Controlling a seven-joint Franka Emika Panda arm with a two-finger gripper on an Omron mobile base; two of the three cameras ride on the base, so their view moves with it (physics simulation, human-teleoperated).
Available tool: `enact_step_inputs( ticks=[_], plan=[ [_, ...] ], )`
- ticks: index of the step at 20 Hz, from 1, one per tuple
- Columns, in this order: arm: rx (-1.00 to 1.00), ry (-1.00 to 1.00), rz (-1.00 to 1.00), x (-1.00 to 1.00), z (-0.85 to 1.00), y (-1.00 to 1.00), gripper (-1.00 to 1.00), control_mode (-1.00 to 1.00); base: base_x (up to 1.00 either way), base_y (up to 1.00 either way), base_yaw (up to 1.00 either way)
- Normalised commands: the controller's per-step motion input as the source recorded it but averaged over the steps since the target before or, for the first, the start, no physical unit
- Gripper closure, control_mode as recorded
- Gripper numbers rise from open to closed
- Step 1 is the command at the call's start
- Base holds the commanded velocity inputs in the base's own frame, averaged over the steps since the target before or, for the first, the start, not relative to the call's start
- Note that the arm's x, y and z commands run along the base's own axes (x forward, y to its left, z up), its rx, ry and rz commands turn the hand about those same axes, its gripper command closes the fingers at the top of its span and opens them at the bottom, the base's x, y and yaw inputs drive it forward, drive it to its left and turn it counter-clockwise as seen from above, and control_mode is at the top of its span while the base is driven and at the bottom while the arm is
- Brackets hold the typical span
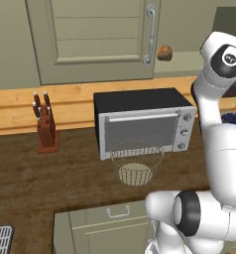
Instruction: Open the cabinet, pick up the bread from the cabinet and place it in the basket. Then move the basket to the dining counter.
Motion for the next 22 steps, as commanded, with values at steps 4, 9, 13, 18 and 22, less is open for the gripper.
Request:
enact_step_inputs(
  ticks=[4,9,13,18,22],
  plan=[
    [0.55,-0.06,0.11,0.0,0.0,-1.0,-1.0,-1.0,0.0,0.0,0.0],
    [0.25,-0.07,0.1,-0.19,-0.04,-0.35,-1.0,-1.0,0.0,0.0,0.0],
    [0.0,-0.08,0.07,-0.13,-0.06,0.89,-1.0,-1.0,0.0,0.0,0.0],
    [0.04,-0.09,0.12,0.0,-0.44,1.0,-1.0,-1.0,0.0,0.0,0.0],
    [0.33,-0.09,0.2,0.0,-0.96,0.98,-1.0,-1.0,0.0,0.0,0.0]
  ],
)
